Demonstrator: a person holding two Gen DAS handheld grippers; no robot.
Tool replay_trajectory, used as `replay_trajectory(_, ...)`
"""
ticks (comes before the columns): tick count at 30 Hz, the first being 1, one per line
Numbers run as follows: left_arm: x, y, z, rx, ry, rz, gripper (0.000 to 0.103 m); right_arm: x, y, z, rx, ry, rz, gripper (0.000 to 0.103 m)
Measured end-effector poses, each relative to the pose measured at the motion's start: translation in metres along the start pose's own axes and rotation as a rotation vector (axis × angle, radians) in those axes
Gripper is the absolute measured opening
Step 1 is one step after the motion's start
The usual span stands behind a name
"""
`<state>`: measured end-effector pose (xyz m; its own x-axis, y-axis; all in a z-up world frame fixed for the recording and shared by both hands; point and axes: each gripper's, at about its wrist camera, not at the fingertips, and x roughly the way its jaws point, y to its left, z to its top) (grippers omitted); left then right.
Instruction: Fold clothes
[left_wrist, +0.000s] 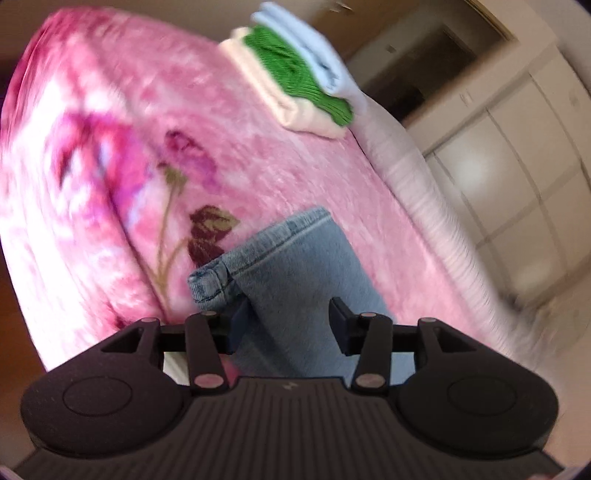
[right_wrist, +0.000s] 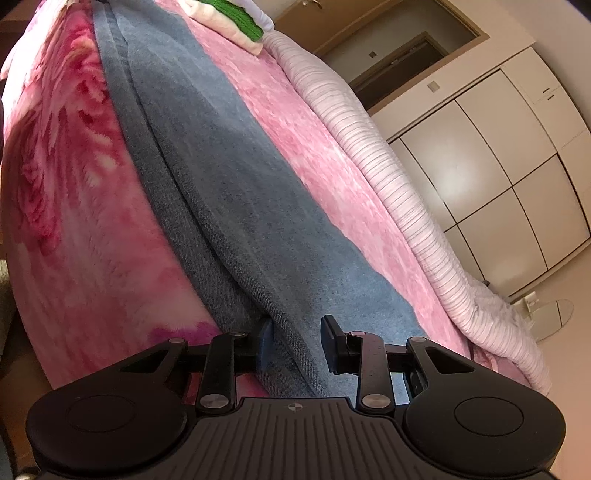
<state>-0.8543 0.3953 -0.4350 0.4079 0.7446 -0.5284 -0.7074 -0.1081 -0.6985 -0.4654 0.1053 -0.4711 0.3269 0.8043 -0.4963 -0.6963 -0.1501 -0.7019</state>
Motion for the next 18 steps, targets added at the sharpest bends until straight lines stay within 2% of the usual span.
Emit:
replay_trajectory(3,-0.001,0.01,0.001,-0.104,-0.012,-0.024,0.037,0.0,0.0,0.0,0.009,-0.002,-0.007,0.031)
replay_trajectory(5,-0.004,0.017,0.0,-0.155,-0.022,-0.037,0.03,0.0,0.0,0.0,0.009,-0.006,-0.016,0.031)
replay_trajectory(6,-0.004,0.018,0.0,-0.156,-0.024,-0.032,0.023,0.0,0.0,0.0,0.006,-0.011,-0.021,0.031)
replay_trajectory(7,-0.004,0.018,0.0,-0.148,-0.027,-0.024,0.012,0.0,0.0,0.0,0.001,-0.014,-0.024,0.031)
replay_trajectory(8,-0.004,0.018,0.0,-0.134,-0.028,-0.016,0.008,0.0,0.001,0.0,-0.006,-0.017,-0.026,0.029)
replay_trajectory(9,-0.005,0.018,0.0,-0.116,-0.029,-0.009,0.0,-0.001,0.001,0.0,-0.013,-0.026,-0.019,0.012)
replay_trajectory(10,-0.006,0.017,0.0,-0.1,-0.033,-0.01,0.0,-0.002,0.001,0.0,-0.02,-0.035,-0.009,0.007)
replay_trajectory(12,-0.013,0.013,0.001,-0.055,-0.051,-0.031,0.0,-0.005,0.0,0.001,-0.024,-0.048,-0.018,0.005)
replay_trajectory(18,-0.039,-0.004,0.002,0.15,-0.093,-0.063,0.0,-0.021,-0.015,0.0,0.005,-0.094,-0.014,0.001)
